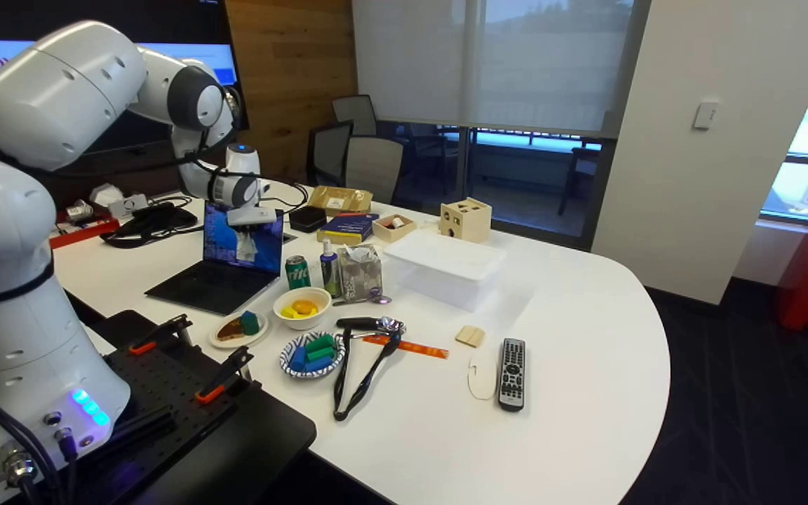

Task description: Use the white napkin to wipe the laptop screen.

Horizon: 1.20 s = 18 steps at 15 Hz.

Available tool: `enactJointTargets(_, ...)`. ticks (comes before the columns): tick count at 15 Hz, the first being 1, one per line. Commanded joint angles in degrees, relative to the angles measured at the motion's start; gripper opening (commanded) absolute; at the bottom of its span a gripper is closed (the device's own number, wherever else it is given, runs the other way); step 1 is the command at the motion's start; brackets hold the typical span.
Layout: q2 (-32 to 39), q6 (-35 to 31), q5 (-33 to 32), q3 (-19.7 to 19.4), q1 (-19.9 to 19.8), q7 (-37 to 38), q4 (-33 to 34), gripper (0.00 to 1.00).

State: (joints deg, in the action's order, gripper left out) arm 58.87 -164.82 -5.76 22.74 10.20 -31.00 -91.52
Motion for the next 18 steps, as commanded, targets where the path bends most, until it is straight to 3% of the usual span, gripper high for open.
enactJointTargets(1,-0.2,-2.7,-1.7,-2.9,0.2,3.8,0.7,0.0)
enactJointTargets(5,-0.3,-3.8,-1.6,-5.9,1.0,7.9,0.5,0.0)
enactJointTargets(9,0.3,-0.8,-1.9,-7.2,1.3,9.6,0.8,0.0)
enactJointTargets(18,1.4,0.0,-3.3,-1.7,-0.9,5.3,0.1,0.0)
